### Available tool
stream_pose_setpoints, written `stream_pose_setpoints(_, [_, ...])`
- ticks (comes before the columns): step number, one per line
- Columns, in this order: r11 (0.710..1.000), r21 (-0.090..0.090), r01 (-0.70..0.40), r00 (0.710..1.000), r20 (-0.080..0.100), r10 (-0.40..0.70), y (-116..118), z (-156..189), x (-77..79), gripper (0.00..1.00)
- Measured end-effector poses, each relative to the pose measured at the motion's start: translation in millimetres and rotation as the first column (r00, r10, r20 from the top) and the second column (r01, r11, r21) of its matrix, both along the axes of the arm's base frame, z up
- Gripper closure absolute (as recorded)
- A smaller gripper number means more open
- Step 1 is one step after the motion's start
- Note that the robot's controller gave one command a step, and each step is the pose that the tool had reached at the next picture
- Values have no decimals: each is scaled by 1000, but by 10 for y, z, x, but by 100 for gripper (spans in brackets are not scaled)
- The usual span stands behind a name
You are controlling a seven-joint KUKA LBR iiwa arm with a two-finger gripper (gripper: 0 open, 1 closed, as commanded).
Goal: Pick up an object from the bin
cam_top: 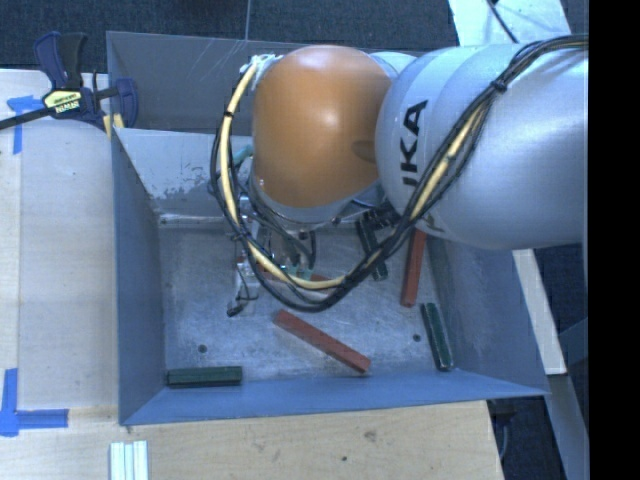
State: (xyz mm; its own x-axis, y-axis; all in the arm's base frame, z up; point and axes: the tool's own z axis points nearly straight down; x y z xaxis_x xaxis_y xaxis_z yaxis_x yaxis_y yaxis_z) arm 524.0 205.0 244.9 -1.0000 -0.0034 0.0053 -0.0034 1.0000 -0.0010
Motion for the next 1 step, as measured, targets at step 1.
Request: stream_pose_setpoints(1, [994,-2,-110,994,-2,110,-760,-1616,-274,0])
